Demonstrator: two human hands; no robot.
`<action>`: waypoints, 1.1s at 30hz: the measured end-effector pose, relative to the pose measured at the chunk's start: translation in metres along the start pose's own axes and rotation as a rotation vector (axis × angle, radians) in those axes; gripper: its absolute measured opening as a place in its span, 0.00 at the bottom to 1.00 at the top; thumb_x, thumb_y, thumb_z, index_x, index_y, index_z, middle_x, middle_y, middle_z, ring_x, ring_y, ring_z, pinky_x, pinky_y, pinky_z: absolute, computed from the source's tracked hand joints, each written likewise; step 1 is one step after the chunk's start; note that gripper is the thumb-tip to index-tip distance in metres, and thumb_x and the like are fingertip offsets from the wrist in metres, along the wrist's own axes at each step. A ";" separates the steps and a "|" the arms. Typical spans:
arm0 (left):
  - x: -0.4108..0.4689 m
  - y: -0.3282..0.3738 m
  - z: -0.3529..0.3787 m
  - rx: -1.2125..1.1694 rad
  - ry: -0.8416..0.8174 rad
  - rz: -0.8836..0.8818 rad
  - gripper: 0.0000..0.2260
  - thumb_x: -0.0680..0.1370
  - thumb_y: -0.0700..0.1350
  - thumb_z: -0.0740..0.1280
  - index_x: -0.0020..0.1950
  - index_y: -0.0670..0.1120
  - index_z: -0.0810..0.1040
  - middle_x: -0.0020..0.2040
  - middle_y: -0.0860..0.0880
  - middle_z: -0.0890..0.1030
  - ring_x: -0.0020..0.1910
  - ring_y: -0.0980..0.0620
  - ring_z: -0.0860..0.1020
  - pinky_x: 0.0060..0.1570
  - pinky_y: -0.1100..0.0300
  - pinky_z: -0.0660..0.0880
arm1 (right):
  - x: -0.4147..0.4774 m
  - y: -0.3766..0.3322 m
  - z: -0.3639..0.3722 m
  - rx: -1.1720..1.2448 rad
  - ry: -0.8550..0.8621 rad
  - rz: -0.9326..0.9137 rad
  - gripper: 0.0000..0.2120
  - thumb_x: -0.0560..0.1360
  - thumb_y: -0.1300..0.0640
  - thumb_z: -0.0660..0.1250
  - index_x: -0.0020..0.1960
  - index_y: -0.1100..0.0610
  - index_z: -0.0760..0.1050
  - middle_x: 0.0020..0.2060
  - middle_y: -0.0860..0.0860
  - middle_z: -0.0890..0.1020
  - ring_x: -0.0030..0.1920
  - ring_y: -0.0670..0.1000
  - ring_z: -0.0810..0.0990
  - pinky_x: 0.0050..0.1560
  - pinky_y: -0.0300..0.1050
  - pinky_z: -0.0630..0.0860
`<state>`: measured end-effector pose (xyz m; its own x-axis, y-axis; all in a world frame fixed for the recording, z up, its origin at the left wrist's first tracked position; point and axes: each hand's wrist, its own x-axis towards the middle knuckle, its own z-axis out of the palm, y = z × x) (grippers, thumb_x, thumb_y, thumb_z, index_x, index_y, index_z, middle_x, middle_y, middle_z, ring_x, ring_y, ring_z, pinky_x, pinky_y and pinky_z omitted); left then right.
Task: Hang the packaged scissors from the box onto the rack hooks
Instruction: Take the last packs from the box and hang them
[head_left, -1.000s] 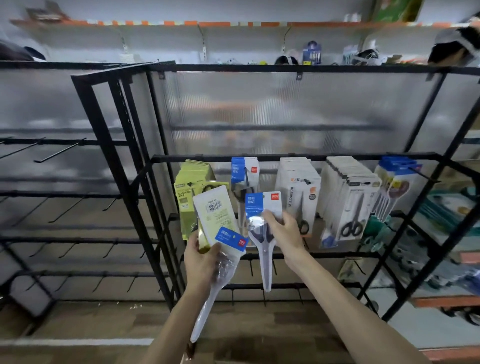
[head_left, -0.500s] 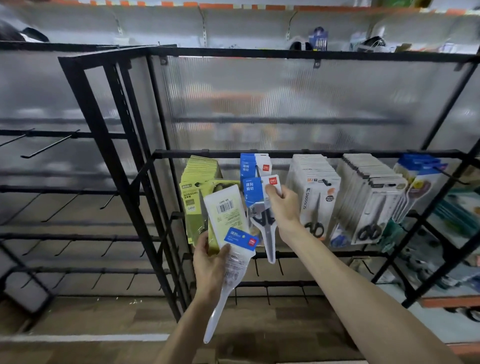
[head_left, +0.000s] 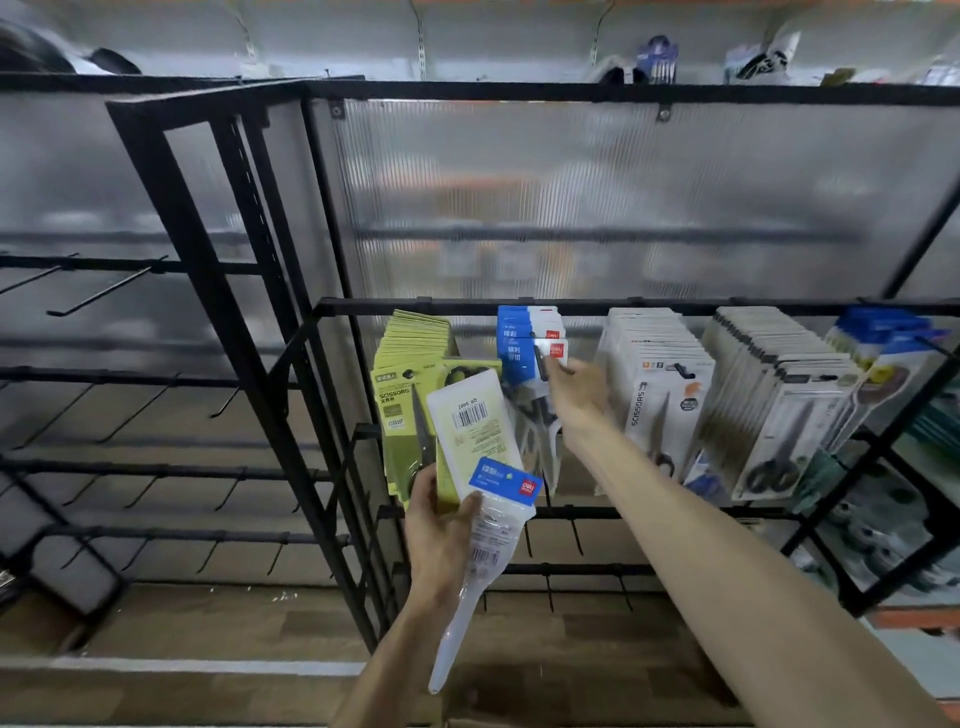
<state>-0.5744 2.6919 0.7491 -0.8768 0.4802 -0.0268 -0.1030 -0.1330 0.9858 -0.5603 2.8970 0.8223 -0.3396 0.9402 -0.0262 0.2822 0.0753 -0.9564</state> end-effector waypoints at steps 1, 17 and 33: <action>-0.001 0.000 0.000 -0.008 0.000 -0.009 0.16 0.77 0.29 0.69 0.60 0.44 0.76 0.53 0.50 0.85 0.49 0.57 0.85 0.42 0.63 0.82 | 0.009 -0.002 0.002 -0.020 -0.003 0.018 0.17 0.80 0.45 0.63 0.40 0.56 0.78 0.32 0.50 0.77 0.34 0.50 0.74 0.40 0.48 0.72; -0.030 -0.017 0.042 -0.067 0.015 -0.080 0.14 0.76 0.33 0.72 0.56 0.48 0.78 0.51 0.48 0.86 0.50 0.46 0.85 0.47 0.50 0.83 | -0.144 0.072 -0.080 0.141 -0.222 0.042 0.13 0.72 0.63 0.77 0.47 0.55 0.73 0.42 0.45 0.79 0.41 0.37 0.78 0.40 0.32 0.73; -0.158 -0.023 0.197 -0.326 -0.021 -0.220 0.15 0.80 0.38 0.70 0.66 0.45 0.75 0.58 0.46 0.84 0.52 0.44 0.83 0.49 0.47 0.82 | -0.137 0.161 -0.277 0.142 -0.206 0.136 0.13 0.73 0.62 0.73 0.57 0.56 0.79 0.50 0.50 0.85 0.54 0.50 0.83 0.51 0.42 0.80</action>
<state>-0.3408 2.7894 0.7631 -0.8074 0.5454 -0.2251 -0.4343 -0.2912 0.8524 -0.2197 2.8723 0.7530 -0.4869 0.8498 -0.2020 0.2141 -0.1081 -0.9708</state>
